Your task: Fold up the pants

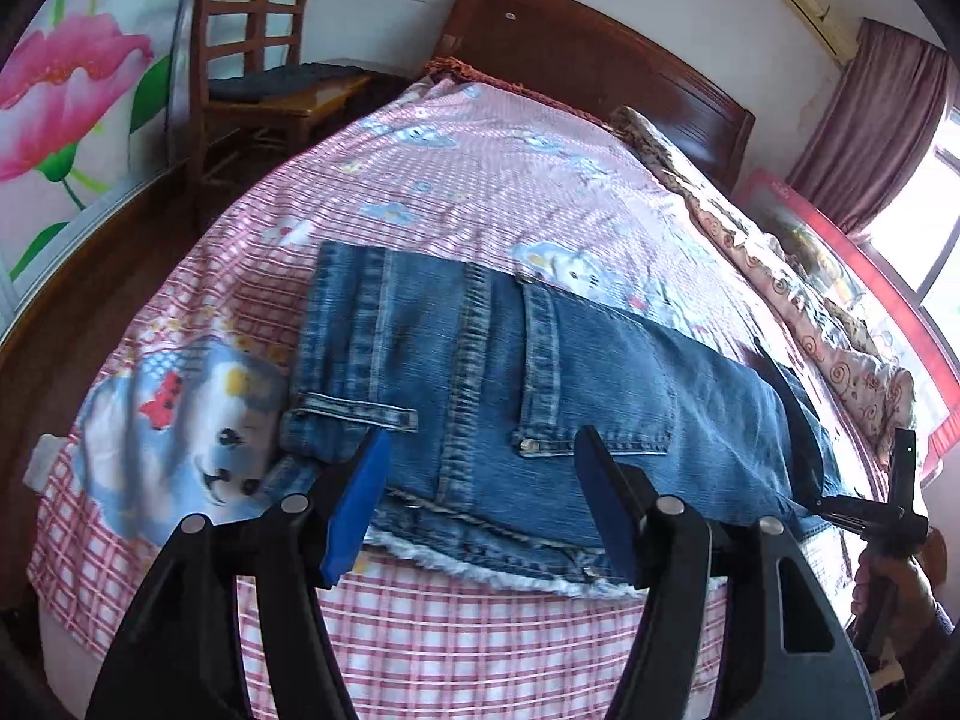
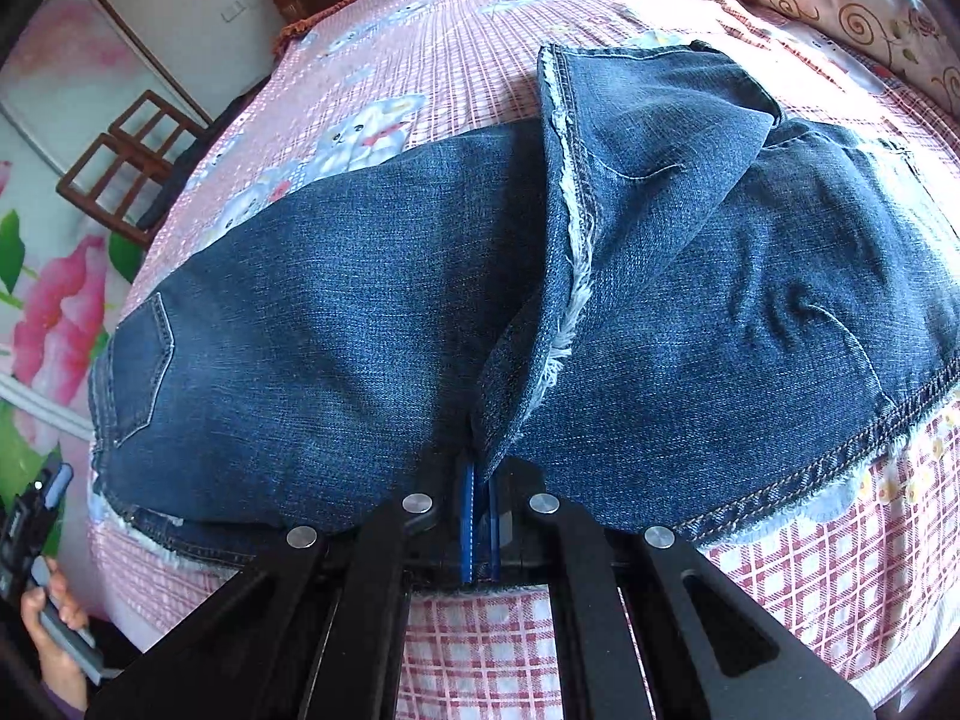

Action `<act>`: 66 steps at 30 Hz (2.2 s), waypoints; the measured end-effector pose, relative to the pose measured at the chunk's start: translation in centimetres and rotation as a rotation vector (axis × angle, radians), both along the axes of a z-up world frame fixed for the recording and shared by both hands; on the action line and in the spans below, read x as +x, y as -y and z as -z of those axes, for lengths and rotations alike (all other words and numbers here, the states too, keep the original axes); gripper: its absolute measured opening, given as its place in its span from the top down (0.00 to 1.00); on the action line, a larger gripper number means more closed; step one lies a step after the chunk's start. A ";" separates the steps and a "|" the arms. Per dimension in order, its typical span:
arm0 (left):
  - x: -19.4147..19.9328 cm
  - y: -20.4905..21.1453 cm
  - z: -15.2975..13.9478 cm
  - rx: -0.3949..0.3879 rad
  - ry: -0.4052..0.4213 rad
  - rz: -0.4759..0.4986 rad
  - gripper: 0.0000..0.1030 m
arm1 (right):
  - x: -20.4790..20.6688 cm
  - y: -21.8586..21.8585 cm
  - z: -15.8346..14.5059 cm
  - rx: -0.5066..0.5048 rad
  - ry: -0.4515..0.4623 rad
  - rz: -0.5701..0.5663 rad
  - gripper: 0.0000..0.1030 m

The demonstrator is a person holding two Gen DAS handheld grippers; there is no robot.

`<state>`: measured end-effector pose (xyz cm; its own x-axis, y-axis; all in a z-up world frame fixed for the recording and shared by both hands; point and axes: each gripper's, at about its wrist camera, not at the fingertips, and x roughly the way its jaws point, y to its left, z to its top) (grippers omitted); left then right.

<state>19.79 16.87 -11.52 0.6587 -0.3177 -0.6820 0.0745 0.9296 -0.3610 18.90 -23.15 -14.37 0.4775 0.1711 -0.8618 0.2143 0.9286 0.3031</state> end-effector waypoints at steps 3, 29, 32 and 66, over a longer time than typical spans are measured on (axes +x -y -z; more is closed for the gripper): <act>0.3 0.7 1.6 -0.209 -0.137 -0.043 0.41 | 0.2 0.9 0.3 0.087 -0.020 0.043 0.98; -1.0 -5.9 8.3 -0.828 -0.268 -0.512 0.73 | -0.4 3.1 1.2 0.273 -0.030 0.065 0.98; -1.7 -6.2 7.6 -0.788 -0.235 -0.522 0.98 | -0.7 3.2 0.9 0.271 -0.017 0.058 0.98; -8.6 3.6 -3.3 -0.226 -0.087 -0.273 0.06 | 8.6 2.5 -6.4 -0.455 0.060 -0.011 0.66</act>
